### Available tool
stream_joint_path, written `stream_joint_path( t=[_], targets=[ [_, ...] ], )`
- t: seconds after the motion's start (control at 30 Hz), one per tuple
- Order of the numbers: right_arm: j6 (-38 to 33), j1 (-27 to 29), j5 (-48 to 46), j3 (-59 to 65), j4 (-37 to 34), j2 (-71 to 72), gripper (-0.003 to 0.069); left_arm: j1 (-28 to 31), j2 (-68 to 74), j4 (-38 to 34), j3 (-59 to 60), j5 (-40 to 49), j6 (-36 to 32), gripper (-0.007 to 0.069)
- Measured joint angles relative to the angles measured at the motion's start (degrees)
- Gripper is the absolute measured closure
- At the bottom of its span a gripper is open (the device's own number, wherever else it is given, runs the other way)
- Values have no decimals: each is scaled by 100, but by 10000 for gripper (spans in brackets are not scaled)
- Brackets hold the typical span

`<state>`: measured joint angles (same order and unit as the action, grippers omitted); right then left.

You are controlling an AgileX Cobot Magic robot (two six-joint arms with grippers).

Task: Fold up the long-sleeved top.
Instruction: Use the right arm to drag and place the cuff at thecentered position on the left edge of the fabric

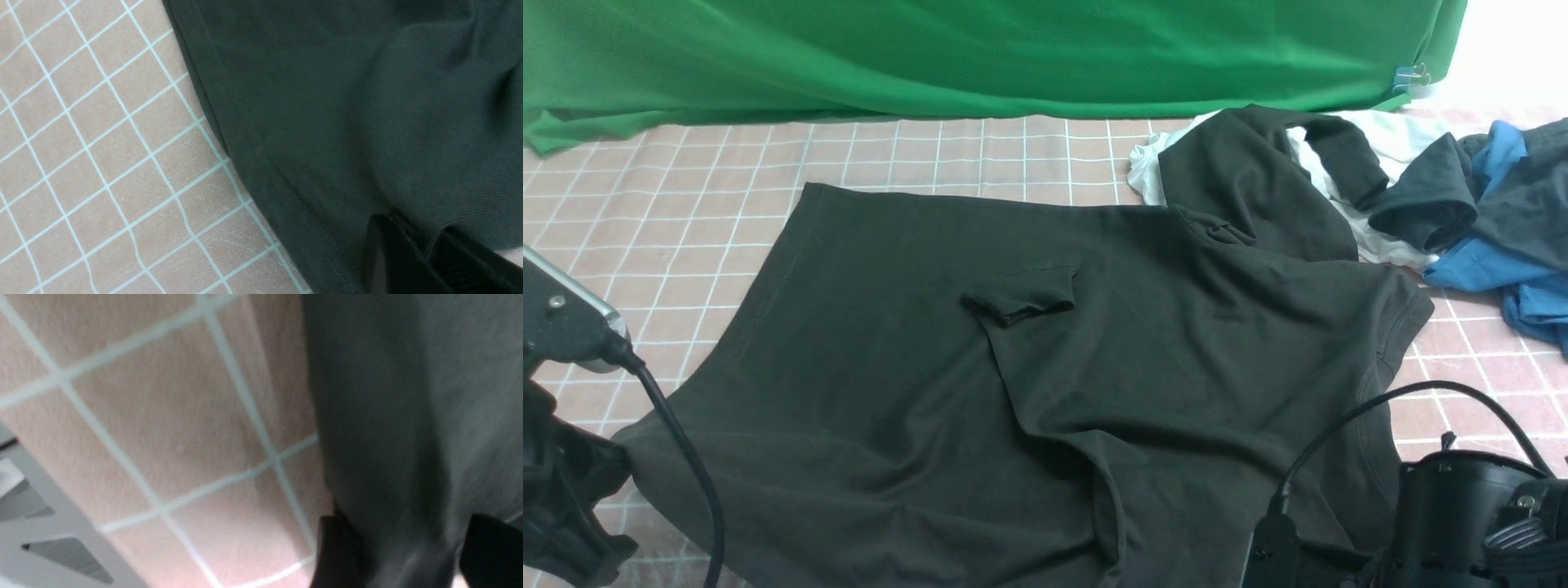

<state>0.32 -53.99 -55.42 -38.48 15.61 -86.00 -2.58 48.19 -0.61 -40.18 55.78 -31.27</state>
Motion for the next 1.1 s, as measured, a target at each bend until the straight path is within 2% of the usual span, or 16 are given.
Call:
stream_joint_path(
  t=[0.1, 0.2, 0.3, 0.4, 0.47, 0.6, 0.7, 0.8, 1.0, 1.1],
  targets=[
    [-32, 7, 300, 76, 6, 0, 217, 0, 0, -12, 0, 0, 0, 587],
    [-123, 7, 398, 117, 6, 0, 255, 0, 0, -12, 0, 0, 0, 587],
    [-175, 7, 409, 124, -1, 0, 377, 0, 0, -12, 0, 0, 0, 587],
    [-327, 7, 240, 124, -76, 0, 545, 0, 0, -12, 0, 58, 0, 587],
    [-460, 7, -127, 107, -262, 59, 597, 0, 0, -12, 0, 177, -13, 587],
    [-576, 7, -948, 108, -631, 630, 605, 0, -45, 61, 0, 627, -53, 587],
    [-598, 7, -1235, 114, -910, 1220, 606, 0, -169, 92, 0, 982, -205, 587],
    [-689, 7, -1304, 238, -1263, 1750, 606, 0, -344, 92, 0, 1308, -272, 587],
    [-737, 7, -1420, 678, -1461, 1922, 606, 0, -615, 61, 0, 1415, -462, 587],
    [-732, 7, -1405, 678, -1419, 1935, 561, 0, -687, 61, 0, 1412, -490, 587]
  ],
)
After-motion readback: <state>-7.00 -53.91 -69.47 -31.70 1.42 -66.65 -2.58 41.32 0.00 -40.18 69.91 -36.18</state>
